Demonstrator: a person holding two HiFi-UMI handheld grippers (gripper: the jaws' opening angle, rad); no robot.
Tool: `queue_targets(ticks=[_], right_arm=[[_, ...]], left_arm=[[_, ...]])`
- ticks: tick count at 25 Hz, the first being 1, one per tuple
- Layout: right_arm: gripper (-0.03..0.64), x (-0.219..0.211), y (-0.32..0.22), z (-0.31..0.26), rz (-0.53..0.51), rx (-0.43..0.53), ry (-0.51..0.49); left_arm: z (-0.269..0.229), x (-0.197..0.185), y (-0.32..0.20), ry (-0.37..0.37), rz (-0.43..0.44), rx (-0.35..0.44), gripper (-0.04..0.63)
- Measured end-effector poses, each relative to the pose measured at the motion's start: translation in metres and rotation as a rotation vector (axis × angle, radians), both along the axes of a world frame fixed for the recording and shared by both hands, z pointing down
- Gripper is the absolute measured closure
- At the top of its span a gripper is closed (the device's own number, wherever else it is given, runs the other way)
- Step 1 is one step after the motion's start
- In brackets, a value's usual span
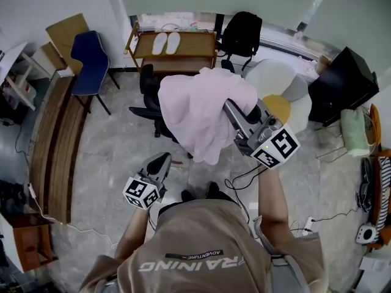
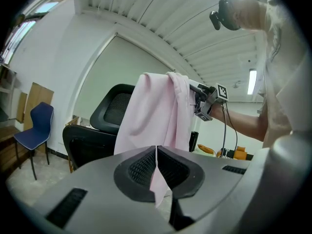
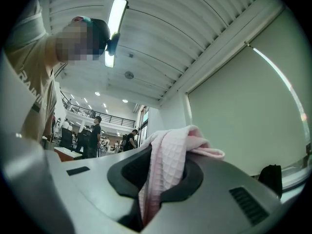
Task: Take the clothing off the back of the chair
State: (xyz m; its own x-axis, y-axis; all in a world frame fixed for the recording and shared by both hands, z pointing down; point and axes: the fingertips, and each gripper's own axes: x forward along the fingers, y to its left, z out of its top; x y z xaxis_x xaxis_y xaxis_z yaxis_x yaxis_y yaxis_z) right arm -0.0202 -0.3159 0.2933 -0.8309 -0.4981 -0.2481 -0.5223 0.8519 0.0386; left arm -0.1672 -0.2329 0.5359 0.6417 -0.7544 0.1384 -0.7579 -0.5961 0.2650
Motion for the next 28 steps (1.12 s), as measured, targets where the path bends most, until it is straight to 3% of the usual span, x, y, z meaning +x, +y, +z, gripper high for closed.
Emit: queue_targets(ticks=[7, 14, 23, 28], right_arm=[[0.558, 0.011, 0.02, 0.003, -0.02, 0.001, -0.018], [0.559, 0.018, 0.037, 0.01, -0.071, -0.022, -0.02], [0.559, 0.055, 0.089, 0.024, -0.169, -0.062, -0.026], [0.558, 0.069, 0.105, 0.039, -0.2, -0.089, -0.034]], left_arm=[[-0.001, 0.012, 0.006, -0.003, 0.024, 0.0, 0.574], [-0.001, 0.018, 0.021, -0.006, -0.029, -0.004, 0.574], [-0.014, 0.081, 0.074, -0.012, -0.088, 0.016, 0.574], [-0.016, 0.087, 0.101, -0.034, -0.142, 0.008, 0.574]])
